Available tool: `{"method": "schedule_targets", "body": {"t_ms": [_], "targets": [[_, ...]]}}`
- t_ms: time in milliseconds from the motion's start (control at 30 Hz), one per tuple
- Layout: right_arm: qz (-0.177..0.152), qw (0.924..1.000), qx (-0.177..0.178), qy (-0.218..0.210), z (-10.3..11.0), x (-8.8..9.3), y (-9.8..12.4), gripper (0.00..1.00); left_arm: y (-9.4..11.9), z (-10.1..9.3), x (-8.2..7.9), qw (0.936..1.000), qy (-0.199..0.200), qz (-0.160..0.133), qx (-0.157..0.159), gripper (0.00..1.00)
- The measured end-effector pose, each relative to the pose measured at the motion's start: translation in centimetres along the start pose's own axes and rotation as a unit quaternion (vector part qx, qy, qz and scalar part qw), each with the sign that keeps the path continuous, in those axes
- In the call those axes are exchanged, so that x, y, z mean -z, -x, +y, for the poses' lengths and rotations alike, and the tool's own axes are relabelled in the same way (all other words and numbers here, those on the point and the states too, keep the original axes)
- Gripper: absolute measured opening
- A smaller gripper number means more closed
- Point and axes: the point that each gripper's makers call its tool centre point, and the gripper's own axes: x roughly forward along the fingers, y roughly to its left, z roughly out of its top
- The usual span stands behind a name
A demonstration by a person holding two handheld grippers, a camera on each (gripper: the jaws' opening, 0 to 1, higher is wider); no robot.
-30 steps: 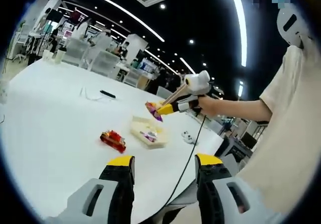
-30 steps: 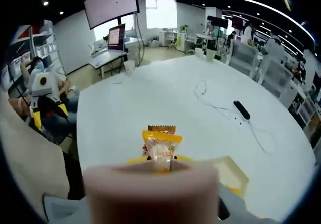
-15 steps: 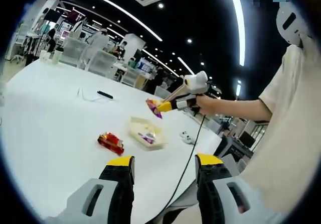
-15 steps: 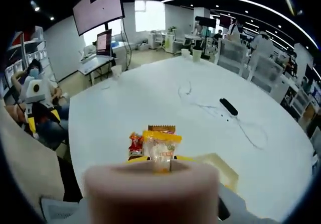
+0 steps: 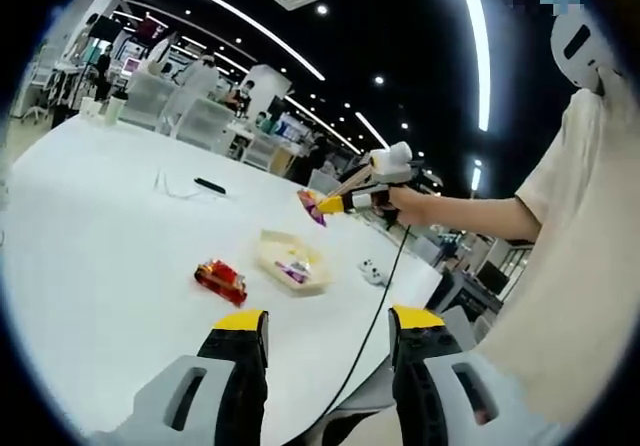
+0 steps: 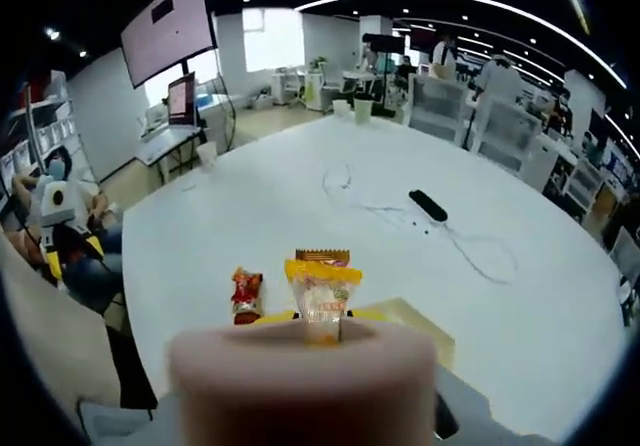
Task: Place the target food into the container with the food tongs after gripping and lifting it, then release it inside without dropping or visibly crushing the food.
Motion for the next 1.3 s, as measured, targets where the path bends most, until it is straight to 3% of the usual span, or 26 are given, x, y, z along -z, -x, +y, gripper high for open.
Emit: {"method": "schedule_targets", "body": {"t_ms": [600, 833, 1300], "targets": [[0.001, 0.9996, 0.02, -0.019, -1.5, 0.7, 0.6, 0.17, 0.6, -0.1, 0.4, 1.0, 0.004, 0.004, -0.007, 0.48], [-0.017, 0.9979, 0.026, -0.057, -2.7, 0.4, 0.9, 0.17, 0.6, -0.2, 0.5, 0.9999, 0.005, 0.005, -0.008, 0.48], [-0.022, 0.9955, 0.041, -0.082, -4.2, 1.3, 1.7, 0.17, 0.6, -0.4, 0.5, 0.9999, 0.005, 0.007, -0.007, 0.48]]}}
